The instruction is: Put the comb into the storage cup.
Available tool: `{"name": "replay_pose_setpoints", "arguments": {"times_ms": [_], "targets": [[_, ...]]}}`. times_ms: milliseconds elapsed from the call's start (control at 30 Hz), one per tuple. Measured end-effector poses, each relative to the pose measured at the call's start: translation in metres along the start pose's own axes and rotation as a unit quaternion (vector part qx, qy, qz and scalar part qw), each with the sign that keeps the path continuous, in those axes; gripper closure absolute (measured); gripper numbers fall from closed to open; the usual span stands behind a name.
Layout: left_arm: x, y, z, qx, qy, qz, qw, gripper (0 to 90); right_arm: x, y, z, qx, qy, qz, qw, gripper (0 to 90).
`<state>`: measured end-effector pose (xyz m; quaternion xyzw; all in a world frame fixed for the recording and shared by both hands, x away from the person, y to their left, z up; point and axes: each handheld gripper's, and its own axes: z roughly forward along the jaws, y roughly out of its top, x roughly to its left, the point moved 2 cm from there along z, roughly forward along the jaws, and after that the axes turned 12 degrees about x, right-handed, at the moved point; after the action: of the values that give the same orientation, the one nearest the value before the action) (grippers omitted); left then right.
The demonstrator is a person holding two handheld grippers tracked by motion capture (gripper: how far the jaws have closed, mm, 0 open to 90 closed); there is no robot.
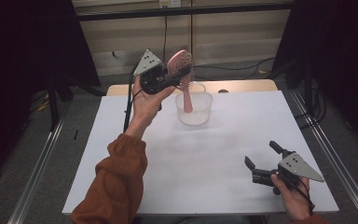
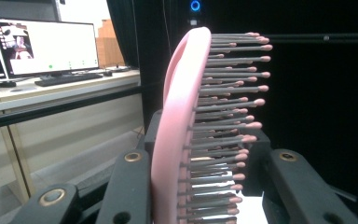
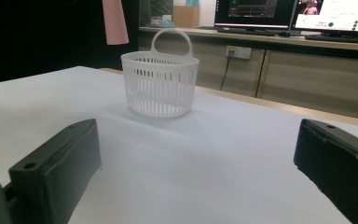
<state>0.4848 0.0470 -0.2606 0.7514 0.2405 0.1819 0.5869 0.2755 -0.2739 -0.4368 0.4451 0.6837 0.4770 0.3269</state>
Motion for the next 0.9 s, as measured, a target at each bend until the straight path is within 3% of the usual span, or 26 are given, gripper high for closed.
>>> {"name": "replay_pose_setpoints", "arguments": {"times_ms": [300, 667, 733, 900], "targets": [[0.004, 0.004, 0.011, 0.001, 0.003, -0.008, 1.0, 64.5, 0.001, 0.0, -0.001, 0.001, 0.001, -0.002, 1.0, 0.0], [0.01, 0.01, 0.022, 0.001, 0.022, -0.002, 0.9998, 64.4, 0.0, 0.0, -0.002, 0.001, 0.002, 0.001, 1.0, 0.0], [0.009, 0.012, 0.026, -0.001, 0.029, -0.002, 0.9996, 64.4, 0.0, -0.001, -0.001, 0.002, 0.004, 0.0, 1.0, 0.0], [0.003, 0.015, 0.035, -0.007, 0.021, 0.003, 0.9997, 64.4, 0.0, -0.001, -0.002, 0.0, 0.005, -0.003, 1.0, 0.0]]}}
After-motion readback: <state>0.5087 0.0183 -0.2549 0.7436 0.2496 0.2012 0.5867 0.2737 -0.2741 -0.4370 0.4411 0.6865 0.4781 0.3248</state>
